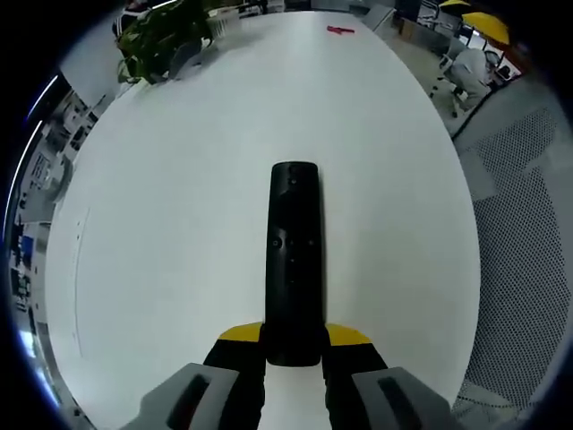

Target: Press the specified remote control buttons in sequence, fully releasing each button before pressing the next.

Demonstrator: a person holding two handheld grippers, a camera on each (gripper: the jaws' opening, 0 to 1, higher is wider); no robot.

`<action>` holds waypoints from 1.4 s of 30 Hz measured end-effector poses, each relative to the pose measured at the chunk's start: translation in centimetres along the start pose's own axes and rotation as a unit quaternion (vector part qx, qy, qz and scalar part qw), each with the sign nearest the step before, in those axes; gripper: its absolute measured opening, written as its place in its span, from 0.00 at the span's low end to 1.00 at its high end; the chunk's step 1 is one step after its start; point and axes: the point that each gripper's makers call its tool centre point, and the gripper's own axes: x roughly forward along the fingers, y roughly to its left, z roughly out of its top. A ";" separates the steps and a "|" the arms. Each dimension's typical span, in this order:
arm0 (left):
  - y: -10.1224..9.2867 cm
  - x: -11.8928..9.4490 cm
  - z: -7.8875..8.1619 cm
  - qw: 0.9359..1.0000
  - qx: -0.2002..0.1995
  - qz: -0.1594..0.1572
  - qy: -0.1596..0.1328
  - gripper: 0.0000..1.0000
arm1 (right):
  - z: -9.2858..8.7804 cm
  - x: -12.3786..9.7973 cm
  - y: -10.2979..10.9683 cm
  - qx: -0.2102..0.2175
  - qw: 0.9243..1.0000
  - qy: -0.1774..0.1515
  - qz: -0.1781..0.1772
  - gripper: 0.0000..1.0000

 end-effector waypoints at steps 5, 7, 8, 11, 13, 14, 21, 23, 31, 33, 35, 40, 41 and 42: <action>-1.0 -0.1 0.0 1.000 0.007 0.000 0.001 0.23 | 0.2 -0.2 -0.2 0.006 1.000 -0.006 -0.003 0.09; -1.3 -0.1 -0.1 1.000 0.007 0.000 0.002 0.23 | 0.2 -0.3 -0.3 0.011 1.000 -0.008 -0.003 0.06; -1.3 -0.1 -0.1 1.000 0.007 -0.001 0.001 0.23 | 0.2 -0.3 -0.3 0.014 1.000 -0.008 -0.003 0.03; -1.6 -0.2 -0.1 1.000 0.003 -0.004 0.000 0.23 | 0.2 -0.3 -0.5 0.014 1.000 -0.009 -0.008 0.00; -1.9 -0.2 -0.2 1.000 -0.001 -0.006 -0.002 0.23 | 0.2 -0.4 -0.5 0.020 1.000 -0.011 -0.006 0.00; -2.0 -0.3 -0.2 1.000 -0.001 -0.006 -0.003 0.23 | 0.2 -0.4 -0.4 0.021 1.000 -0.012 -0.005 0.00; -3.1 -0.3 -0.3 1.000 0.001 -0.007 -0.007 0.23 | 0.2 -0.4 -0.3 0.025 1.000 -0.012 -0.002 0.00; -3.3 -0.3 -0.3 1.000 0.001 -0.007 -0.007 0.23 | 0.3 -0.5 -0.4 0.026 1.000 -0.014 -0.003 0.00; -4.0 -0.4 -0.4 1.000 -0.010 -0.006 -0.015 0.23 | 0.3 -0.5 -0.3 0.033 0.999 -0.017 0.002 0.00; -4.4 -0.4 -0.4 1.000 -0.009 -0.006 -0.016 0.23 | 0.3 -0.5 -0.1 0.033 0.999 -0.016 0.006 0.00; -4.6 -0.4 -0.4 1.000 -0.010 -0.006 -0.014 0.23 | 0.3 -0.5 0.0 0.032 0.999 -0.015 0.008 0.00; -5.2 -0.4 -0.5 1.000 -0.012 -0.005 -0.012 0.23 | 0.4 -0.4 0.4 0.048 0.998 -0.013 0.026 0.00; -5.4 -0.5 -0.5 1.000 -0.011 -0.005 -0.013 0.23 | 0.4 -0.4 0.5 0.049 0.998 -0.012 0.028 0.00; -5.5 -0.5 -0.5 1.000 -0.011 -0.005 -0.013 0.23 | 0.5 -0.4 0.6 0.045 0.998 -0.014 0.029 0.00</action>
